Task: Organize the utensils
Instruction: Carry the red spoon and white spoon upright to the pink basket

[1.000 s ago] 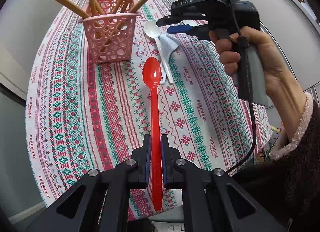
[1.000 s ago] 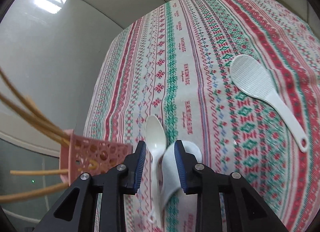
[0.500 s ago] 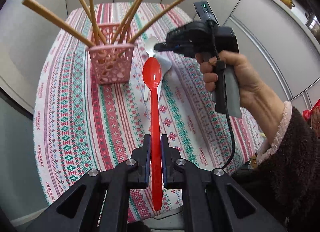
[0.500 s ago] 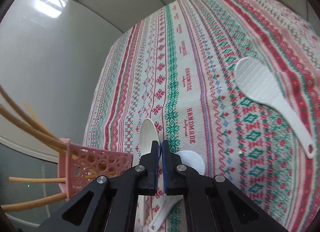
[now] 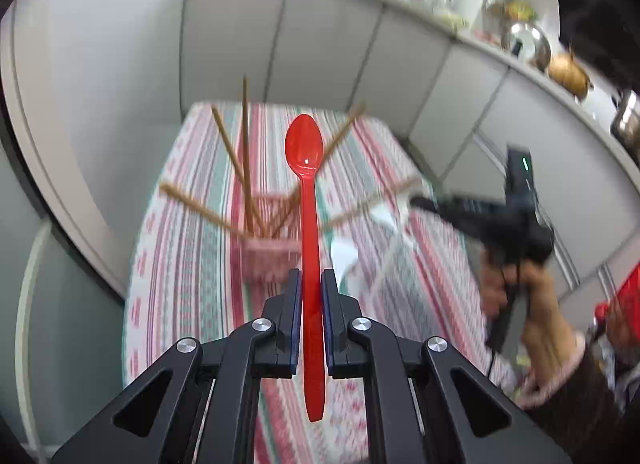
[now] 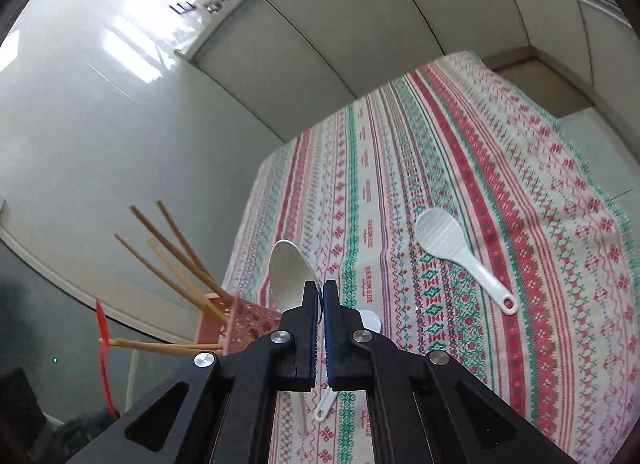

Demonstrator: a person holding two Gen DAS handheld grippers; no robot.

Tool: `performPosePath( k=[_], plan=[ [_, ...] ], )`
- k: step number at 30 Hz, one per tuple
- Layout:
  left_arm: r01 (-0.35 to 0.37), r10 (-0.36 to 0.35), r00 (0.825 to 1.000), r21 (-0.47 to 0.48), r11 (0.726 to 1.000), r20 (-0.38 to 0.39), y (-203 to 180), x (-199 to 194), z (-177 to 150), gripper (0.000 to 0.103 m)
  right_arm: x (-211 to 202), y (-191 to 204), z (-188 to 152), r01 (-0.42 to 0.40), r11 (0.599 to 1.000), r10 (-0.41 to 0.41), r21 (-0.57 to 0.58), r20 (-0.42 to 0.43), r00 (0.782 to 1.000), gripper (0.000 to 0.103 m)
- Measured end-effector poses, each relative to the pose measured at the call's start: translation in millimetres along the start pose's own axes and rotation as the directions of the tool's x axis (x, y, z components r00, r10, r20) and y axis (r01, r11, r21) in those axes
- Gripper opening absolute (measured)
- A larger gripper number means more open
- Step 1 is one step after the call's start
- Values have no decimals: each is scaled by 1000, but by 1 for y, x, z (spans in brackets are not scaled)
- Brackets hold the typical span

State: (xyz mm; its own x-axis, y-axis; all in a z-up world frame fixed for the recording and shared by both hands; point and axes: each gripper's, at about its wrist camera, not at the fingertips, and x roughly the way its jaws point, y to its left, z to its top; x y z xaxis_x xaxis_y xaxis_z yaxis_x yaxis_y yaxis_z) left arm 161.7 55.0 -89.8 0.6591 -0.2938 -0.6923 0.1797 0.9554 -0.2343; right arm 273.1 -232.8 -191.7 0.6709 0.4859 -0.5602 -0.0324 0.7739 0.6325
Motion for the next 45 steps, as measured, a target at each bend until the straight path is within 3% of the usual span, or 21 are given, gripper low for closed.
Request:
performPosePath(
  k=[2,4,6,10,15,20,24,26,30,33,34,39,45],
  plan=[
    [-6,9,995,-32,999,104,0,7,10,9,-6,2,2,-19,1000,19,-1,16,1000,3],
    [-5,21,978,-74,997,208,1,17,19,9,-19,5,-4,-39,999,39,5,32,999,3],
    [7,26,948,-103,995,317,4,27,23,9,-26,8,-5,-58,998,57,10,42,997,3],
    [-25,80,891,-128,991,448,7,58,21,9,-41,16,-9,-91,996,91,-6,60,994,3],
    [-95,146,836,-121,988,530,4,96,16,9,-52,24,-9,-111,993,114,-48,73,991,3],
    [-136,170,824,-103,985,541,6,122,1,9,-58,26,-10,-94,992,100,-87,78,992,3],
    [-134,143,823,-58,989,549,-2,116,4,9,-65,30,-6,-86,989,98,-117,99,990,3],
    [-127,123,815,-33,991,567,-6,97,11,9,-70,34,-2,-76,988,93,-137,123,988,3],
    [-95,116,749,-68,993,653,-4,51,21,9,-74,39,4,-113,987,130,-111,155,979,3],
    [-136,146,708,-70,988,691,-14,55,18,9,-75,42,4,-150,985,163,-84,167,972,3],
    [-151,159,703,-74,986,693,-17,61,15,9,-76,43,2,-151,985,163,-83,172,971,3],
    [-172,176,721,-72,982,670,-19,100,-6,9,-91,37,-3,-157,985,168,-71,194,967,3],
    [-197,185,702,-62,979,688,-11,117,-14,9,-102,25,0,-154,986,164,-66,201,966,3]
  ],
)
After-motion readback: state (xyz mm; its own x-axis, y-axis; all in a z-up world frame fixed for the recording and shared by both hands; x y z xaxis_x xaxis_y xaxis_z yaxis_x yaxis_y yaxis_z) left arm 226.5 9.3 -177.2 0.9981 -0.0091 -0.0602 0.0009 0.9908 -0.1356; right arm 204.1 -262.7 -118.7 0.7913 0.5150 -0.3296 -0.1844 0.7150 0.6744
